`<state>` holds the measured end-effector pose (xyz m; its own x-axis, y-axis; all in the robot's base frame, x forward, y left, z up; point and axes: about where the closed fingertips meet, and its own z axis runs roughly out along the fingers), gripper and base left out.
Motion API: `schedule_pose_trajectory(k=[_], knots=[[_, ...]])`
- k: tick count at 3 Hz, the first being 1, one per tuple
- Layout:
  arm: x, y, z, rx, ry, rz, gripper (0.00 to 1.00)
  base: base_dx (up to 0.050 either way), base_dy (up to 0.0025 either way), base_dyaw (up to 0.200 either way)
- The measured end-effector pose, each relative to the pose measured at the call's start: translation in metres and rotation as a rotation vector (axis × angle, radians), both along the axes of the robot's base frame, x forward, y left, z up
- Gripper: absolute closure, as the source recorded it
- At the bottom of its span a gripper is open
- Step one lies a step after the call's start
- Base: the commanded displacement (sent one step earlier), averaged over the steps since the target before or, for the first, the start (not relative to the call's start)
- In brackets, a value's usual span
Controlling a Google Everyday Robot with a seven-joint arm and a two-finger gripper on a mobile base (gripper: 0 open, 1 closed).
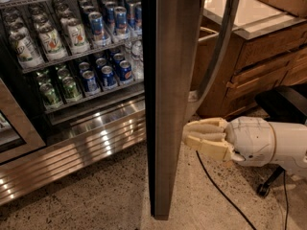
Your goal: Open right fridge door
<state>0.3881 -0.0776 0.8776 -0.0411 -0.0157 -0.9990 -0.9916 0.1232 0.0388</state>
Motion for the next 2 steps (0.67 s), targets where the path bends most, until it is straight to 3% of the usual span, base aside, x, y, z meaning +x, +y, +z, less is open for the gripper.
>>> schedule_pose_trajectory(k=[2], knots=[[0.0, 0.0001, 0.0, 0.0, 0.0, 0.0, 1.0, -0.05, 0.00006, 0.0]])
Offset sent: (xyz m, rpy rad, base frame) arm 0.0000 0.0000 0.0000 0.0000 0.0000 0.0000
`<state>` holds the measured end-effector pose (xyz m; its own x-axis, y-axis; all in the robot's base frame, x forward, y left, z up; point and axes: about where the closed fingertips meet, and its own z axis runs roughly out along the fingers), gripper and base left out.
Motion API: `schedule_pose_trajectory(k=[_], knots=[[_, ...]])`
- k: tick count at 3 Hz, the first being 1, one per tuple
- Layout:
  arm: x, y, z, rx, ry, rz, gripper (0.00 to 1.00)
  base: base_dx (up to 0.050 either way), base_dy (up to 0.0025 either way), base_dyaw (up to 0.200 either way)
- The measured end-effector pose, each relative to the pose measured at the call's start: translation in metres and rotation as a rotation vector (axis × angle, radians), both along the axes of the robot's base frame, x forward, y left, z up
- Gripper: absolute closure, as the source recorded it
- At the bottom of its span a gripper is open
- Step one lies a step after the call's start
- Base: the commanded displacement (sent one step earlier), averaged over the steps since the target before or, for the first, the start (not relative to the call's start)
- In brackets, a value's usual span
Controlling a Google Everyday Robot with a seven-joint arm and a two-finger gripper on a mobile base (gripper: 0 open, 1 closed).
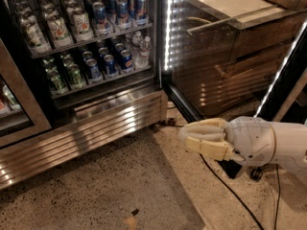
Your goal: Open right fridge door
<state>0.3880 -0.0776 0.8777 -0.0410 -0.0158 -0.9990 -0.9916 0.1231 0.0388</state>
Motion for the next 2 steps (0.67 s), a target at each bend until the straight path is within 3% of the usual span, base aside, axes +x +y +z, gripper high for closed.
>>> schedule_pose_trajectory(k=[1, 2], knots=[[0.0, 0.0, 0.0, 0.0, 0.0, 0.0, 1.0, 0.0, 0.0, 0.0], [0.0, 0.0001, 0.0, 0.0, 0.0, 0.0, 0.81, 0.0, 0.0, 0.0]])
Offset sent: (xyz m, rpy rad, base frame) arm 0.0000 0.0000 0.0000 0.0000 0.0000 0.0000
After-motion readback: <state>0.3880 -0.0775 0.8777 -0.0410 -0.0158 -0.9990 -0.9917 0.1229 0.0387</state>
